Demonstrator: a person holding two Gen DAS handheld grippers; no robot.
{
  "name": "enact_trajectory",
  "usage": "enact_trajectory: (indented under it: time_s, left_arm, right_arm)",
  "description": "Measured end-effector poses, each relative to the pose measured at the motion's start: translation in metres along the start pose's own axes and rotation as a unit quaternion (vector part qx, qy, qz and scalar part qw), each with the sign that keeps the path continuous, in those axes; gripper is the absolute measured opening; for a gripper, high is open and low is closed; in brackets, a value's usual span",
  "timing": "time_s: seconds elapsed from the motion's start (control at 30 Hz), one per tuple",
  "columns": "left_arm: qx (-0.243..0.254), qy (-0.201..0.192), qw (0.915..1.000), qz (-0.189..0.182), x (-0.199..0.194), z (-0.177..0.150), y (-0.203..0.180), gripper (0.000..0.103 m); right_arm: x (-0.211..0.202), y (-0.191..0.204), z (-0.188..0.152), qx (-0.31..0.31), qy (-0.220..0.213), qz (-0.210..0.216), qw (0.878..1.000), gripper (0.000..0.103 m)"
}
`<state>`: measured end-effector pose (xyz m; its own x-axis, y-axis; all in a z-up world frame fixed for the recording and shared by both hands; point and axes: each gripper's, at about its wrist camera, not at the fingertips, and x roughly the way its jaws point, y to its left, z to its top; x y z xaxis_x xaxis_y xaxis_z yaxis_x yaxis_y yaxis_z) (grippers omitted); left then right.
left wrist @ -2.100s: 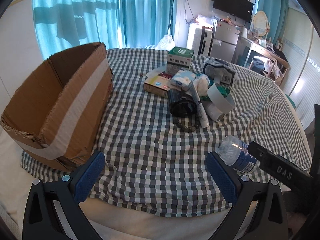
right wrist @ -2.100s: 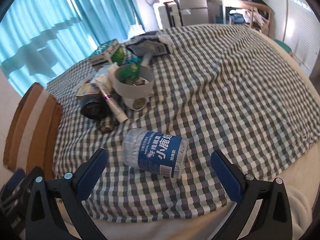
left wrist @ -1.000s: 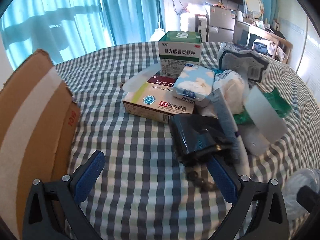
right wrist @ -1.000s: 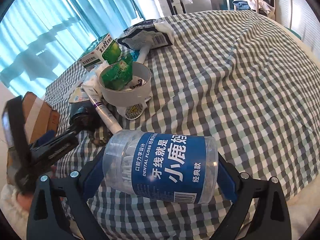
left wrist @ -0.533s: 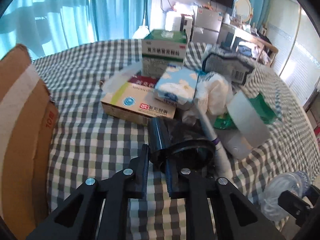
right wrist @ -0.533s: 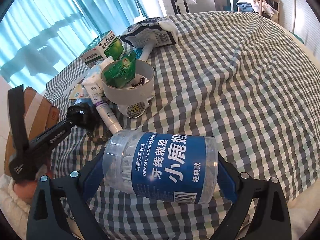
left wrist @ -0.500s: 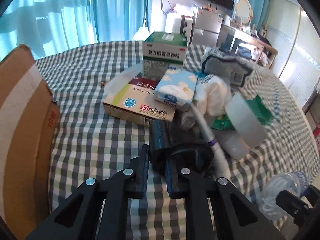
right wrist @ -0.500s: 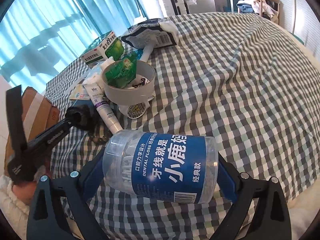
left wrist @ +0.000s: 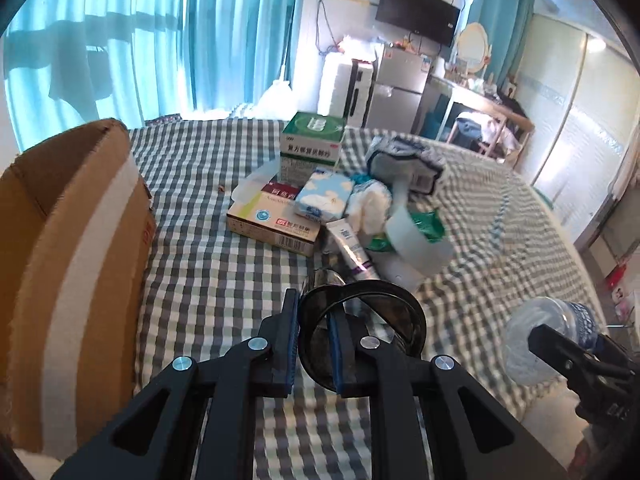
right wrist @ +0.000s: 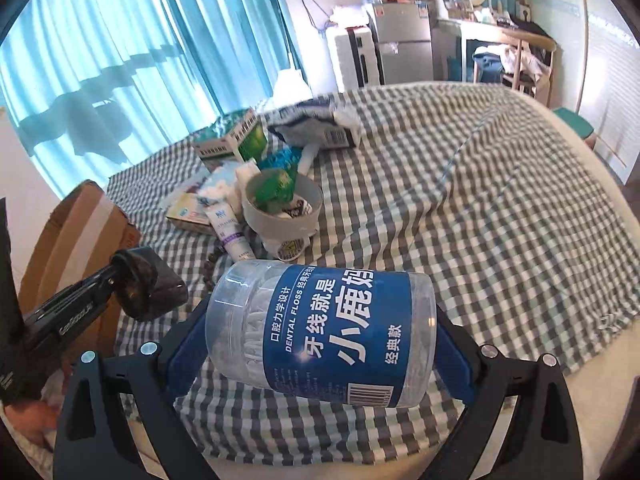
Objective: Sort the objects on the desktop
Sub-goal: 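Carry the floss bottle and black case with both tools over the cardboard box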
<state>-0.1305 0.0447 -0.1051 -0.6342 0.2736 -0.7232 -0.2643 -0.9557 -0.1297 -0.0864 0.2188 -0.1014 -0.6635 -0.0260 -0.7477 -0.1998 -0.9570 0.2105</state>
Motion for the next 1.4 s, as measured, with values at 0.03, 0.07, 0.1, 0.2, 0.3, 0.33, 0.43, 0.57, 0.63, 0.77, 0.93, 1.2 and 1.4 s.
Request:
enact_trajectory:
  time_s: [0.03,0.07,0.1,0.2,0.3,0.33,0.43,0.57,0.63,0.77,0.93,1.2,1.4]
  left_arm:
    - [0.000,-0.005,1.0000,0.003,-0.005,0.000,0.001,0.013]
    - [0.001,-0.008,1.0000,0.005,-0.011,0.000,0.000,0.013]
    - [0.001,-0.009,0.9999,0.004,-0.017,0.000,0.000,0.013]
    - [-0.003,-0.016,0.9998,0.009,-0.037,0.000,0.004,0.013]
    - [-0.016,-0.020,0.9995,0.015,-0.058,0.003,0.013,0.013]
    - [-0.019,-0.023,0.9994,0.017,-0.066,0.005,0.017,0.013]
    - [-0.027,-0.035,0.9987,0.024,-0.088,0.012,0.028,0.013]
    - [-0.034,-0.060,0.9972,0.029,-0.115,0.025,0.046,0.013]
    - [-0.040,-0.073,0.9959,0.035,-0.129,0.032,0.057,0.013]
    - [-0.060,-0.095,0.9923,0.053,-0.151,0.042,0.086,0.013]
    - [-0.098,-0.112,0.9840,0.098,-0.171,0.047,0.134,0.013]
    - [-0.141,-0.100,0.9753,0.137,-0.173,0.032,0.203,0.013]
    - [-0.158,-0.071,0.9751,0.138,-0.161,0.006,0.231,0.013]
  right_arm:
    - [-0.005,0.002,0.000,-0.002,-0.005,0.000,1.000,0.096]
    - [-0.013,0.005,0.001,-0.005,-0.011,0.000,1.000,0.096]
    - [-0.019,0.007,0.001,-0.007,-0.015,0.002,1.000,0.096]
    - [-0.039,0.016,0.002,-0.015,-0.032,0.008,0.999,0.096]
    - [-0.056,0.025,0.004,-0.022,-0.043,0.018,0.999,0.096]
    - [-0.060,0.028,0.005,-0.023,-0.046,0.023,0.998,0.096]
    - [-0.072,0.044,0.010,-0.034,-0.053,0.038,0.997,0.096]
    - [-0.085,0.076,0.019,-0.060,-0.066,0.065,0.994,0.096]
    - [-0.087,0.092,0.022,-0.069,-0.067,0.078,0.992,0.096]
    - [-0.094,0.135,0.032,-0.106,-0.073,0.110,0.986,0.096]
    - [-0.097,0.189,0.043,-0.139,-0.073,0.155,0.975,0.094]
    - [-0.076,0.285,0.048,-0.208,-0.053,0.226,0.950,0.057]
    - [-0.039,0.260,0.038,-0.176,-0.021,0.224,0.958,0.084]
